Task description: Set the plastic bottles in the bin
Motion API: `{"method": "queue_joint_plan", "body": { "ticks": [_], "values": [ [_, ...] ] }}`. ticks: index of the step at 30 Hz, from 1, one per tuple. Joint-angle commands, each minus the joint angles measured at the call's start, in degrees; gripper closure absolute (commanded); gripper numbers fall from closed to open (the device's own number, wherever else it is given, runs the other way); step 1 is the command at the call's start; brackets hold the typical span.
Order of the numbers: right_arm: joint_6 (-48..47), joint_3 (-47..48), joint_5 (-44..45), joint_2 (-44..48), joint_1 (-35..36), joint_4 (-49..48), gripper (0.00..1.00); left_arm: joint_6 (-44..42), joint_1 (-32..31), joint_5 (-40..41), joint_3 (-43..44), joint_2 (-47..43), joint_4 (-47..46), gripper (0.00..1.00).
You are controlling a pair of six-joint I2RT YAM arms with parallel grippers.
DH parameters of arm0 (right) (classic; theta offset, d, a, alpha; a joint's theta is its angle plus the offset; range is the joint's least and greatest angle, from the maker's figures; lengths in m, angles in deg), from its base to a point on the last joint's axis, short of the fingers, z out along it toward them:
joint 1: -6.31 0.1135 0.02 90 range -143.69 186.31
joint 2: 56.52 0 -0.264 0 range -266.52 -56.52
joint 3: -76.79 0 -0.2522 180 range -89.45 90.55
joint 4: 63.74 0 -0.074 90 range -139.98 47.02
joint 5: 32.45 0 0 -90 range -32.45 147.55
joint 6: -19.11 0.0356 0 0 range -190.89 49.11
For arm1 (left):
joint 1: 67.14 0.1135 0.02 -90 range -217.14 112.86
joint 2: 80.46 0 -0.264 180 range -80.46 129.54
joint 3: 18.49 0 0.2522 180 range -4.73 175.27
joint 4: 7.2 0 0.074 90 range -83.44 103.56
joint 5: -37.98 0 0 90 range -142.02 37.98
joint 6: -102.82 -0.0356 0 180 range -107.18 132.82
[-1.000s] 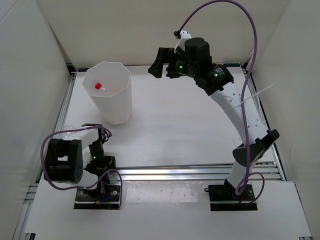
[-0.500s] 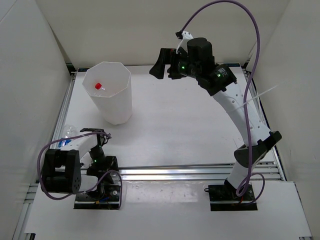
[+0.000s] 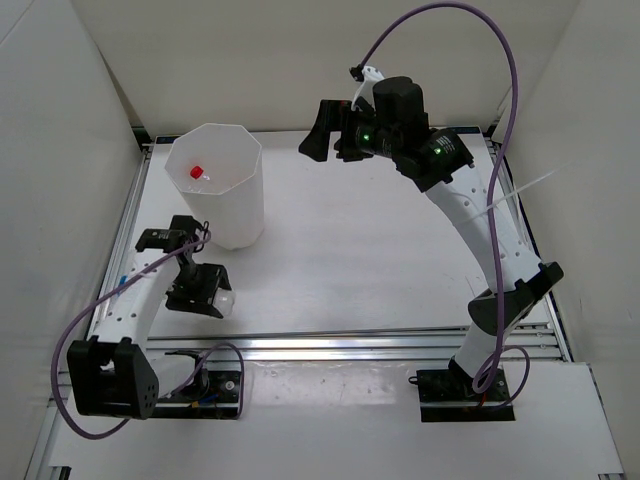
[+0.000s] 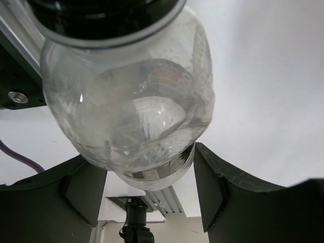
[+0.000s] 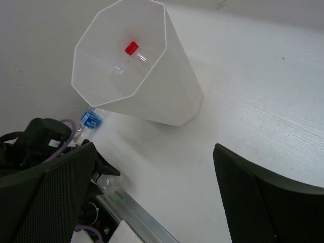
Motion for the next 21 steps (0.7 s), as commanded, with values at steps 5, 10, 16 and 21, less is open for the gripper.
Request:
{"method": "queue_joint_plan", "body": {
  "ticks": [5,10,16,21],
  "values": [
    [0.01,1.51,-0.18,1.49,-0.25,0.33,0.00,-1.13,-0.30,3.90,12.69,-3.01,5.23,0.89],
    [0.54,1.51,-0.18,1.49,-0.25,0.86,0.00,-1.66,-0.30,6.45,21.65,-5.39,5.23,0.89],
    [1.15,0.37,0.35,1.49,-0.25,1.39,0.00,-5.96,-0.30,13.47,38.32,-4.60,5.23,0.89],
    [1.16,-0.16,0.35,0.97,-0.25,1.39,0.00,-12.80,-0.30,14.54,51.63,1.19,0.69,0.89]
  ]
}}
